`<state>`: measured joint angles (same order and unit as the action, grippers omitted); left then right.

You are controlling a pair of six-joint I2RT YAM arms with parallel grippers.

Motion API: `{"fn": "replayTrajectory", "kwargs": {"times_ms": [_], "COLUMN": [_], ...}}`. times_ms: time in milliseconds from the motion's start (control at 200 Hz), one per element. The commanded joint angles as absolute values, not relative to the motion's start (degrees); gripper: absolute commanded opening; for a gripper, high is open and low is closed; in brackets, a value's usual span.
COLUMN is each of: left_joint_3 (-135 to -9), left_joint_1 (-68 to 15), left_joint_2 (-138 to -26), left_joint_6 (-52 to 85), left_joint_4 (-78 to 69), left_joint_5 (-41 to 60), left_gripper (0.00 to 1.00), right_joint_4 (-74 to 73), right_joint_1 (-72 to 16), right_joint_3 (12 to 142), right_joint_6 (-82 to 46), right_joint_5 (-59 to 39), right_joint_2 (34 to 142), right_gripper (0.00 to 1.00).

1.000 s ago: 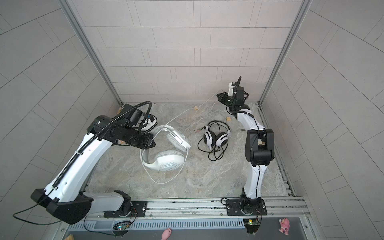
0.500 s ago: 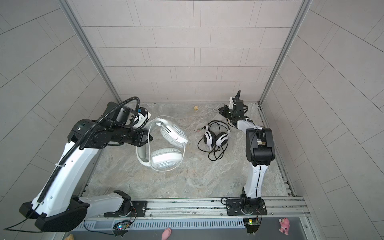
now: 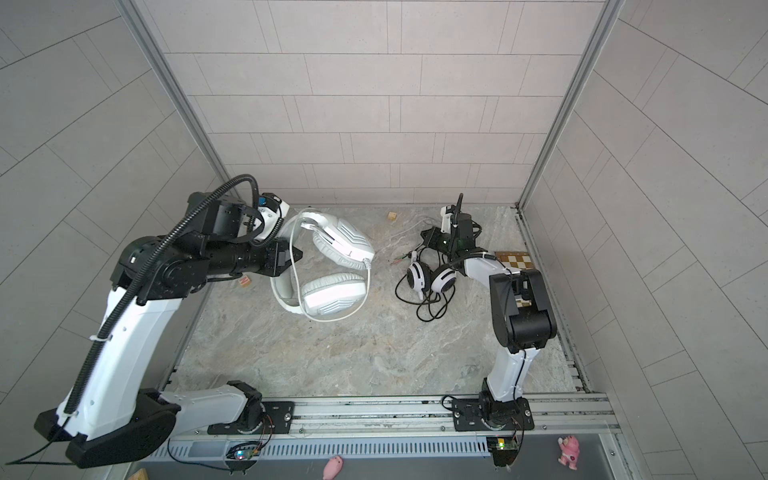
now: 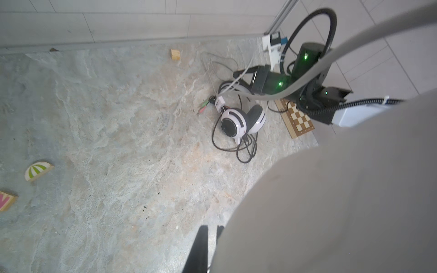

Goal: Wrap the headphones

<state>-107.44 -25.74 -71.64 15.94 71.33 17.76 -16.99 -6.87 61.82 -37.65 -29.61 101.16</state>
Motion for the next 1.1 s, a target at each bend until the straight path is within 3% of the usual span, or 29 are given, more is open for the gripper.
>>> {"fn": "replayTrajectory", "kwargs": {"times_ms": [0,360,595,896,1096], "left_joint_3": [-110.59,-109.64,-106.37,-103.63,-97.69], "left_joint_1": [-25.16,-17.96,-16.86,-14.59,-14.89], "left_joint_2": [-71.8,-75.79,-80.14,-84.02,-86.69], "left_joint_6": [20.29,27.9,25.89,22.07,20.92], "left_joint_4": [65.18,58.48,58.27,61.58,59.99], "left_joint_5": [15.36,7.08,2.5,3.98,10.76], "left_gripper": [0.0,0.0,0.0,0.0,0.0], "right_joint_4": [-16.56,-4.48,4.19,14.73,20.29], "right_joint_1": [-10.03,-25.4,-37.14,-41.07,-46.75], "right_joint_3": [59.58,52.31,48.55,48.79,57.33], "right_joint_6": [-34.27,-25.47,-20.37,-21.07,-19.43], "right_joint_5": [-27.5,-13.91,-4.16,-0.91,-1.8], "right_joint_2": [96.84,79.12,66.39,50.9,52.43], "right_gripper": [0.0,0.0,0.0,0.0,0.0]}}
